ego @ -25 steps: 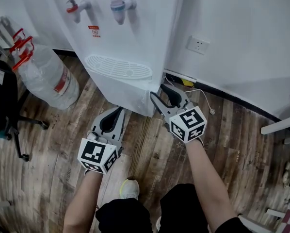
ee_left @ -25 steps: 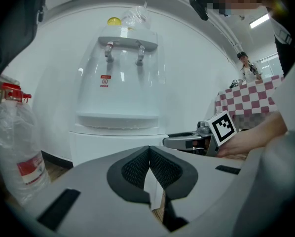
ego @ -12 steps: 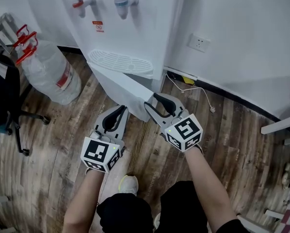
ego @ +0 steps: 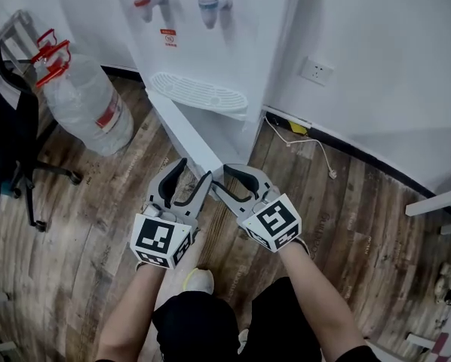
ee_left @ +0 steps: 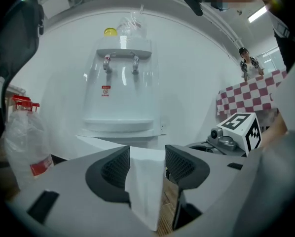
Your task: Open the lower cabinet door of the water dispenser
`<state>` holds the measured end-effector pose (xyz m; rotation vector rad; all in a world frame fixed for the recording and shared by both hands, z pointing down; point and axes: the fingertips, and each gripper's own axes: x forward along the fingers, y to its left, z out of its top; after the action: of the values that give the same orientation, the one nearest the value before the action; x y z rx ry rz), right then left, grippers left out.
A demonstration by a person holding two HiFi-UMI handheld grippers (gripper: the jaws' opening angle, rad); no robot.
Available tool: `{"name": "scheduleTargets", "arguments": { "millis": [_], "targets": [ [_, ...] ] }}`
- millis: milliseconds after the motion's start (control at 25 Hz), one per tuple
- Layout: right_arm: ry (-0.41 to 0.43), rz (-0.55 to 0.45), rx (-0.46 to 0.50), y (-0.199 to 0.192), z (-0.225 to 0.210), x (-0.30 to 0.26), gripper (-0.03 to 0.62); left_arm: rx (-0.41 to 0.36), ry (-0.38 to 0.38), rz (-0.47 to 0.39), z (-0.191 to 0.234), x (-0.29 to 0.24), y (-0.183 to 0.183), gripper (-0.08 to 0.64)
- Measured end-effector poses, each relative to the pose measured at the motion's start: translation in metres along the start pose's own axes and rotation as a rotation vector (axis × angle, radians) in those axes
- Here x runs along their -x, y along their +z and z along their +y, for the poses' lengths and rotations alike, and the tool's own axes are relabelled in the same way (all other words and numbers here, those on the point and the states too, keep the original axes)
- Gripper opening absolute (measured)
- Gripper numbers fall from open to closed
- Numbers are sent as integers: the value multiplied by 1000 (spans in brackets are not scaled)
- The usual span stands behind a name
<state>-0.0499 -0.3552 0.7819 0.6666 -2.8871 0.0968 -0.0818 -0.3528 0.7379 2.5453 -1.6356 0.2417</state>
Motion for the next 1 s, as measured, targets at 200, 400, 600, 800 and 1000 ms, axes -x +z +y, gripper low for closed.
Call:
{"name": "scheduleTargets", "arguments": {
  "millis": [200, 400, 600, 800, 1000],
  "targets": [
    [52, -12, -9, 1, 24, -8, 166, -66, 44, 13, 4, 11, 1, 284],
    [107, -12, -3, 1, 50, -20, 160, -101, 108, 26, 17, 21, -1, 302],
    [161, -13, -1, 1, 75, -33, 158, -132, 154, 55, 31, 31, -8, 302],
    [214, -2, 2, 2, 91, -42, 158, -117, 181, 78, 43, 45, -18, 301],
    [232, -2, 10, 3, 93, -47, 152, -98, 218, 89, 59, 62, -22, 301]
  ]
}}
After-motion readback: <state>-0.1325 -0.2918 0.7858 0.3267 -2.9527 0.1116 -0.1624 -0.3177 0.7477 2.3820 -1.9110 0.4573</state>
